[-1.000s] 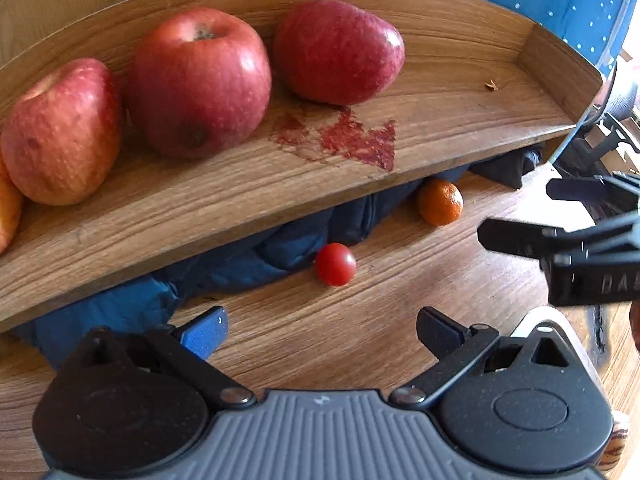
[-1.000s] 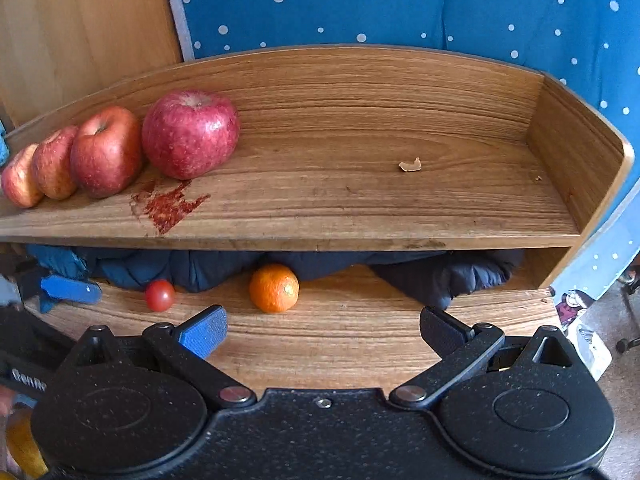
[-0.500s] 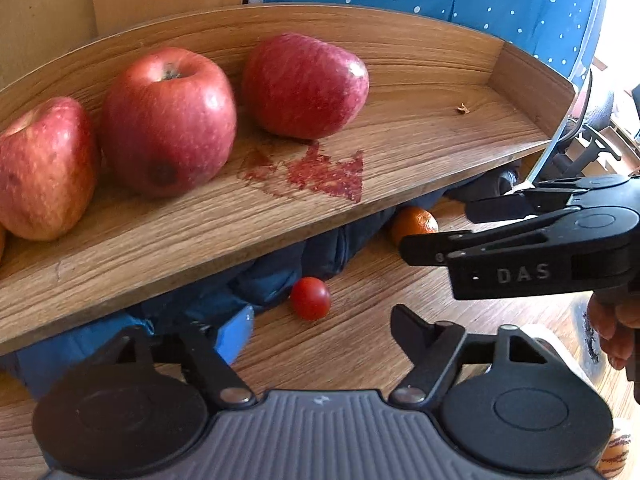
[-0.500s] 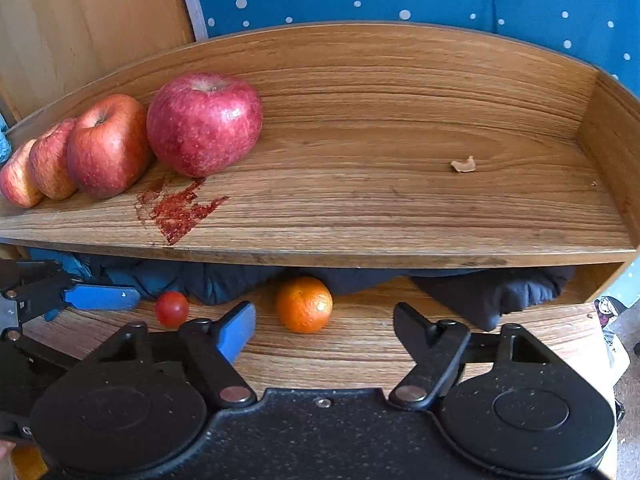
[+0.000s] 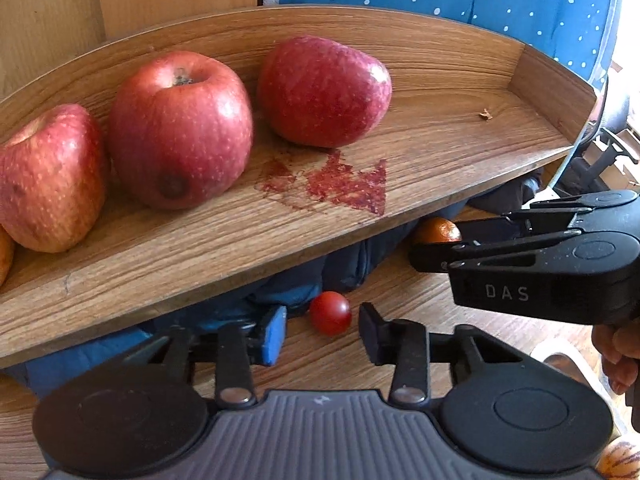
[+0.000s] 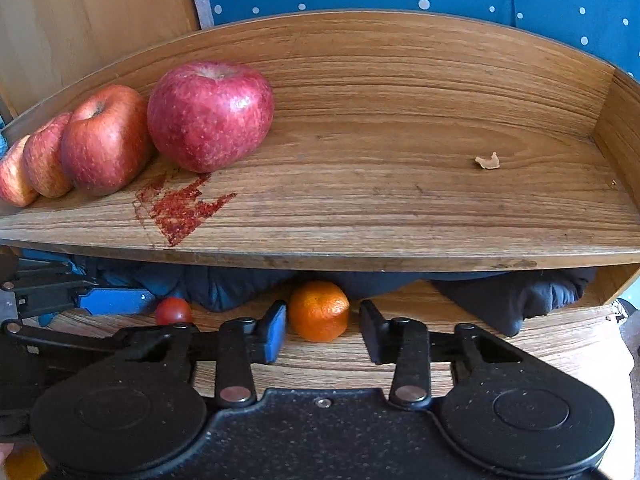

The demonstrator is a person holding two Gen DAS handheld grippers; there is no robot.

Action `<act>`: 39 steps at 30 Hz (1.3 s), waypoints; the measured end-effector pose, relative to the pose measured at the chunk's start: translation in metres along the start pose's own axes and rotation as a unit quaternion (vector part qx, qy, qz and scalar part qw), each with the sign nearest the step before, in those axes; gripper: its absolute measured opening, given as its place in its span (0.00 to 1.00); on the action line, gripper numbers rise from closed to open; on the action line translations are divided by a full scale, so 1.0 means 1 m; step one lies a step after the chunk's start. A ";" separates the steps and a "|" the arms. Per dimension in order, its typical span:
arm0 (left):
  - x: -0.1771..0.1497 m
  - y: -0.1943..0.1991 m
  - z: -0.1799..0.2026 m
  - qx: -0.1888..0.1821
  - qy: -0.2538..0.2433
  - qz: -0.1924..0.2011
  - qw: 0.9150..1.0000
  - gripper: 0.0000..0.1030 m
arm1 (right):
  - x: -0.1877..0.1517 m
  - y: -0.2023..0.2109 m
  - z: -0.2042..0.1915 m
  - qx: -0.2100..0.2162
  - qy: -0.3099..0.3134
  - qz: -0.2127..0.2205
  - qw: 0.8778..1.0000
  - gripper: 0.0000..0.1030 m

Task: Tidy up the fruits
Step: 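Grasp the orange with the right tool while the left tool grasps the red cherry tomato, then lower the orange and cherry tomato onto the tray and open both tools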

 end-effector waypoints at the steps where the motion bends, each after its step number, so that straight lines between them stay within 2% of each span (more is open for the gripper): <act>1: 0.000 0.000 0.000 0.001 0.000 -0.001 1.000 0.37 | -0.001 0.001 -0.001 0.001 0.000 0.001 1.000 0.34; 15: 0.001 -0.003 0.009 0.001 0.010 -0.002 1.000 0.33 | -0.013 0.016 -0.003 -0.003 -0.012 0.006 1.000 0.34; 24: 0.005 -0.007 0.006 0.004 0.009 -0.001 1.000 0.22 | -0.024 0.025 -0.002 -0.006 -0.022 0.004 1.000 0.34; 31: -0.007 0.011 0.008 0.008 0.016 0.001 1.000 0.22 | -0.032 0.048 -0.009 0.001 -0.020 0.009 1.000 0.34; 39: -0.022 0.057 0.011 0.018 0.037 0.024 0.999 0.22 | -0.053 0.086 -0.016 0.031 0.007 0.019 0.999 0.34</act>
Point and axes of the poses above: each gripper's, at about its wrist camera, not at the fingertips, and y roughly against the way its jaws point, z to its right, x to its top, the point moved 8 cm from there along -y, roughly the way its jaws point, and after that the axes turned 6 degrees about -x, right-handed, at the moved point
